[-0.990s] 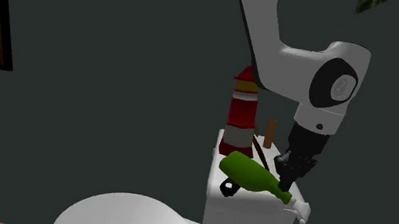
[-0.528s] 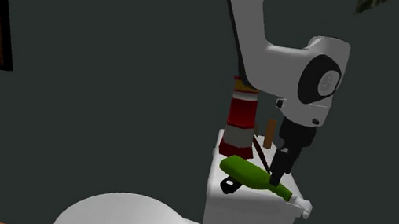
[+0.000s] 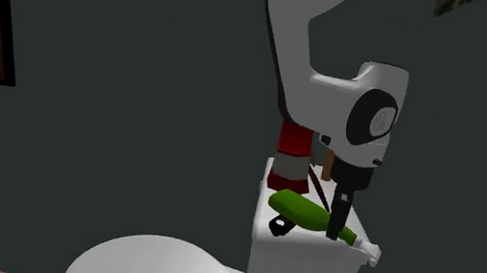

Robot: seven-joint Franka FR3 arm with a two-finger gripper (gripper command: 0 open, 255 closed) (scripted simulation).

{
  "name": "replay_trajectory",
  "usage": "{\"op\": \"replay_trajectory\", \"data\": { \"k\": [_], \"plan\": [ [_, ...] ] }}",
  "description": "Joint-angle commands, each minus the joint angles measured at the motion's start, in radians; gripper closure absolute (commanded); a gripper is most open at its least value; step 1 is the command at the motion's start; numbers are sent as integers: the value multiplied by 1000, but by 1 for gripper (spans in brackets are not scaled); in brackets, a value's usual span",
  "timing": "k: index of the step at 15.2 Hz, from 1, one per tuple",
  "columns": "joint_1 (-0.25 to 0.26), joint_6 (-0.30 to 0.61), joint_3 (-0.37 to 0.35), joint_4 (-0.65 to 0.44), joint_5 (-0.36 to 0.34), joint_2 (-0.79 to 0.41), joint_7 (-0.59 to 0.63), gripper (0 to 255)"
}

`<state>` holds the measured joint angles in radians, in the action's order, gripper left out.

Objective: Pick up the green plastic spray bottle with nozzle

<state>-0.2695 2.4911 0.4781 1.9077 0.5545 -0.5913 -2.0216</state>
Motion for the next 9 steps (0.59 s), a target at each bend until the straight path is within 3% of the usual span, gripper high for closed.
{"op": "replay_trajectory", "data": {
  "k": [1,2,3,9],
  "plan": [
    [-4,10,-8,-3,8,-13,-5,0],
    [-4,10,-8,-3,8,-13,-5,0],
    [-4,11,-7,0,8,-11,-6,255],
    [-3,11,-7,0,8,-11,-5,255]
  ]
}}
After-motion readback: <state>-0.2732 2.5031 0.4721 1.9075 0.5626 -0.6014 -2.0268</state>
